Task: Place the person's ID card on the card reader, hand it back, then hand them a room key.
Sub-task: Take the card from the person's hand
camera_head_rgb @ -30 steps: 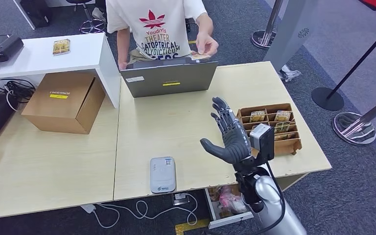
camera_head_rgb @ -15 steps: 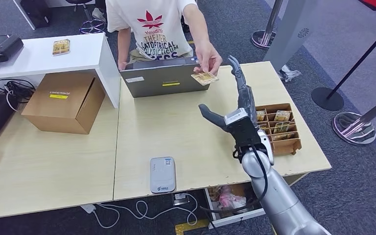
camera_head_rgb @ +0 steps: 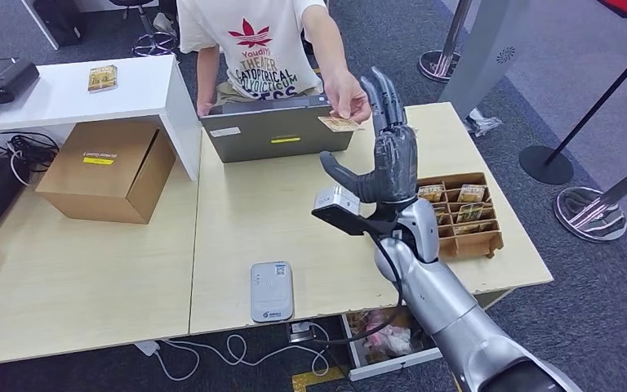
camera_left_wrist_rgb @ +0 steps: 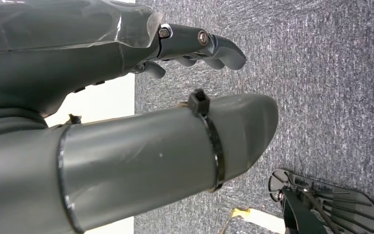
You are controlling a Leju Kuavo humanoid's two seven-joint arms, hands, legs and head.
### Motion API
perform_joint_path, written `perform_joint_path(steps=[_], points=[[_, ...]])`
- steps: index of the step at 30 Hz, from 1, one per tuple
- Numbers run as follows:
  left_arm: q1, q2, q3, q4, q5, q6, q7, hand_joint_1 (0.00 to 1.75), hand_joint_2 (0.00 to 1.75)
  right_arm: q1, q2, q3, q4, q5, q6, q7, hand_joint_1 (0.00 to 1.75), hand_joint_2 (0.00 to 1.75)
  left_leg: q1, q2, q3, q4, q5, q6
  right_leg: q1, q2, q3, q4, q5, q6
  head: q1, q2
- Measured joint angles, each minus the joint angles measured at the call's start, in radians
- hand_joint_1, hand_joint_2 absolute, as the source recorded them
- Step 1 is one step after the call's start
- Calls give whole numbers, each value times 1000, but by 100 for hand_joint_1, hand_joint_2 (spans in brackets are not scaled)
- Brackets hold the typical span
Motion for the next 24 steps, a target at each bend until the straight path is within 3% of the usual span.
perform_joint_path(steps=[12, 14, 18, 19, 24], points=[[3, 1, 0, 0, 15, 0, 0, 0, 0, -72, 2, 56, 128, 92, 38, 59, 4, 175, 0, 0, 0, 0, 0, 0, 0, 0, 0, 0, 0, 0, 0, 0], [3, 1, 0, 0, 18, 1, 0, 0, 0, -81, 5, 64, 143, 96, 47, 65, 20, 175, 0, 0, 0, 0, 0, 0, 0, 0, 0, 0, 0, 0, 0, 0], [4, 1, 0, 0, 21, 3, 0, 0, 0, -90, 13, 72, 163, 97, 60, 74, 125, 175, 0, 0, 0, 0, 0, 0, 0, 0, 0, 0, 0, 0, 0, 0], [4, 1, 0, 0, 21, 3, 0, 0, 0, -91, 15, 73, 166, 97, 62, 76, 138, 175, 0, 0, 0, 0, 0, 0, 0, 0, 0, 0, 0, 0, 0, 0], [6, 1, 0, 0, 20, 3, 0, 0, 0, -93, 18, 76, 174, 96, 71, 83, 148, 175, 0, 0, 0, 0, 0, 0, 0, 0, 0, 0, 0, 0, 0, 0]])
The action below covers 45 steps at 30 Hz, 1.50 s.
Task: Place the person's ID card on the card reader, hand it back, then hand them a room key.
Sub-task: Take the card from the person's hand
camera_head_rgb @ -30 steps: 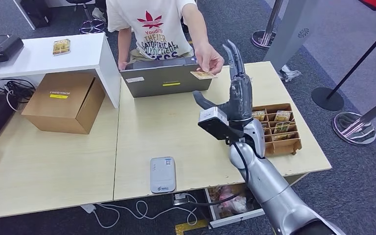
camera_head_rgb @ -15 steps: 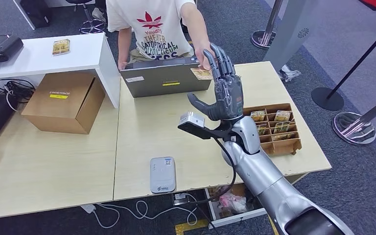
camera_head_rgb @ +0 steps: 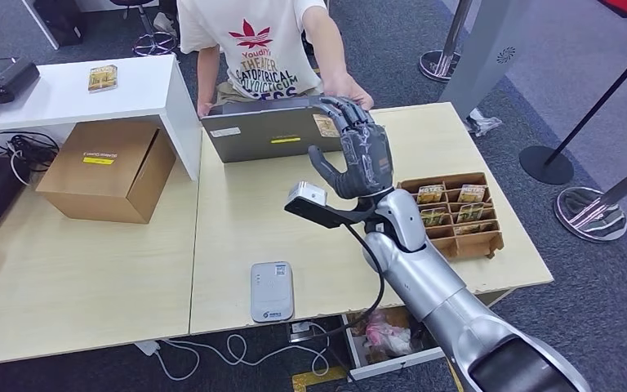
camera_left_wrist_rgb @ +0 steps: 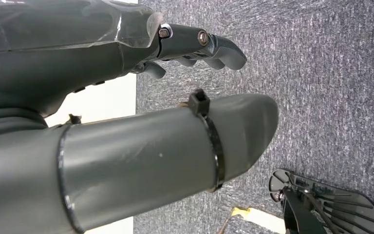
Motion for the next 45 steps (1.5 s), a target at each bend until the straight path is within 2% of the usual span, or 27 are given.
perform_joint_path(steps=[11, 17, 26, 38, 45], points=[[4, 1, 0, 0, -1, 3, 3, 0, 0, -2, 1, 1, 1, -16, 19, -4, 153, 175, 0, 0, 0, 0, 0, 0, 0, 0, 0, 0, 0, 0, 0, 0], [6, 5, 0, 0, -6, 0, -3, 0, 0, -2, 1, 1, 0, -34, 26, -4, 150, 175, 0, 0, 0, 0, 0, 0, 0, 0, 0, 0, 0, 0, 0, 0], [7, 12, -1, 0, -14, -12, -12, 0, 0, 10, -1, -6, -19, -69, 39, -8, 161, 175, 0, 0, 1, 0, 0, 0, 0, 0, 0, 0, 0, 0, 0, 0], [7, 17, -16, 0, -18, -34, -24, 0, 0, 89, -20, -22, -154, -394, 314, -34, 171, 175, 0, 0, 1, 0, 0, 0, 0, 0, 0, 0, 0, 0, 0, 0], [7, 19, -17, 0, -8, -33, -23, 0, 0, 101, -26, -13, -168, -494, 403, -37, 174, 175, 0, 0, 1, 0, 0, 0, 0, 0, 0, 0, 0, 0, 0, 0]])
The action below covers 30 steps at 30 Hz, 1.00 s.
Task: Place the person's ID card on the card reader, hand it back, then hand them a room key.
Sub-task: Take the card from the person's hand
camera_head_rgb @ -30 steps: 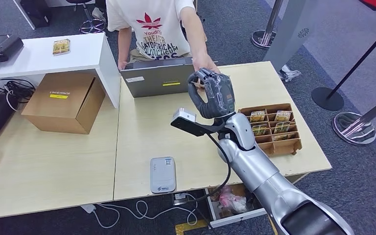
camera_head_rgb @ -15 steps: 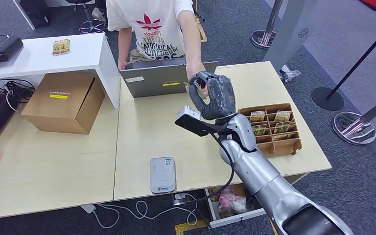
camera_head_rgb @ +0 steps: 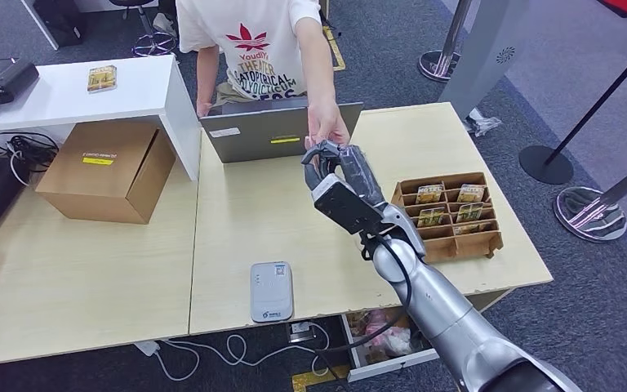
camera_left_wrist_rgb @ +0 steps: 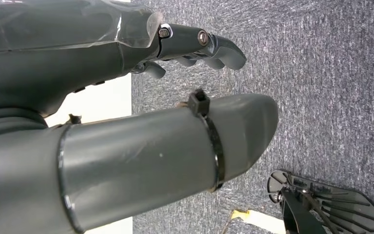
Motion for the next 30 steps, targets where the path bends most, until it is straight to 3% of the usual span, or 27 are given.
perform_joint_path(steps=[15, 16, 19, 20, 24, 30], points=[[0, 4, -32, 0, -29, -16, -20, 0, 0, 39, -71, 5, 4, -70, -34, -24, 169, 175, 0, 0, 0, 0, 0, 0, 0, 0, 0, 0, 0, 0, 0, 0], [0, 4, -34, 0, -30, -17, -20, 0, 0, 39, -74, 5, 5, -67, -43, -26, 145, 175, 0, 0, 0, 0, 0, 0, 0, 0, 0, 0, 0, 0, 0, 0], [0, 5, -39, 0, -28, -17, -18, 0, 0, 39, -80, 5, 6, -1, -134, -33, 20, 175, 0, 0, 0, 0, 0, 0, 0, 0, 0, 0, 0, 0, 0, 0], [0, 5, -41, 0, -27, -16, -17, 0, 0, 37, -81, 5, 7, 36, -181, -32, 0, 175, 0, 0, 0, 0, 0, 0, 0, 0, 0, 0, 0, 0, 0, 0], [-1, 5, -42, 0, -22, -12, -10, 0, 0, 24, -86, 5, 15, 143, -310, -15, 0, 175, 0, 0, 0, 0, 0, 0, 0, 0, 0, 0, 0, 0, 0, 0], [-1, 5, -42, 0, -10, -11, -1, 0, 0, 13, -87, 3, 26, 211, -353, 0, 0, 175, 0, 0, 0, 0, 0, 0, 0, 0, 0, 0, 0, 0, 0, 0]])
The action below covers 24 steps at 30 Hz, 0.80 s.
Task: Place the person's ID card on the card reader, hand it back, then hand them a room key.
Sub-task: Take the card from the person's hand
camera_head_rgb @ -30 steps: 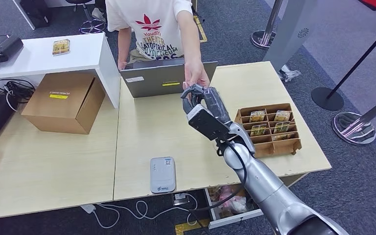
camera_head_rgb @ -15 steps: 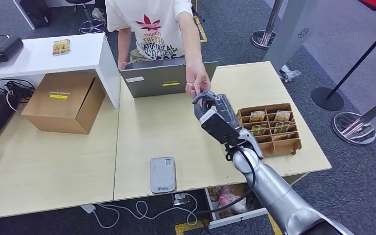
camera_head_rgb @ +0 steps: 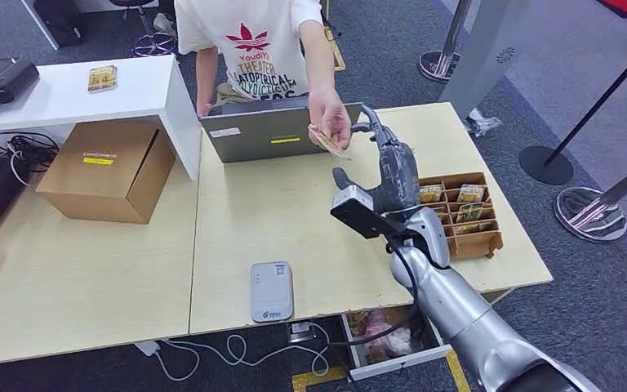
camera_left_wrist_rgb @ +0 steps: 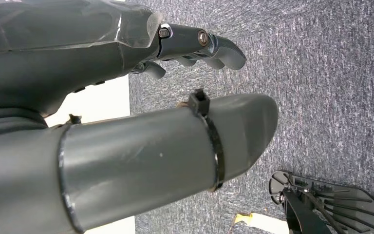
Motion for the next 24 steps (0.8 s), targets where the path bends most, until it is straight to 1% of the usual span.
perform_joint_path(steps=[15, 18, 22, 24], points=[[0, 0, 0, 0, 11, 9, 8, 0, 0, -11, 0, -1, 5, 47, -12, 4, 0, 175, 0, 0, 0, 0, 0, 0, 0, 0, 0, 0, 0, 0, 0, 0], [0, -1, 0, 0, 15, 13, 10, 0, 0, -16, 0, -1, 8, 108, -46, 13, 0, 175, 0, 0, 0, 0, 0, 0, 0, 0, 0, 0, 0, 0, 0, 0], [0, -4, 0, 0, 17, 18, 10, 0, 0, -29, 0, 1, 17, 226, -110, 45, 0, 175, 0, 0, 0, 0, 0, 0, 0, 0, 0, 0, 0, 0, 0, 0], [0, -5, 0, 0, 18, 19, 10, 0, 0, -34, 0, 1, 21, 282, -124, 63, 0, 175, 0, 0, 0, 0, 0, 0, 0, 0, 0, 0, 0, 0, 0, 0]])
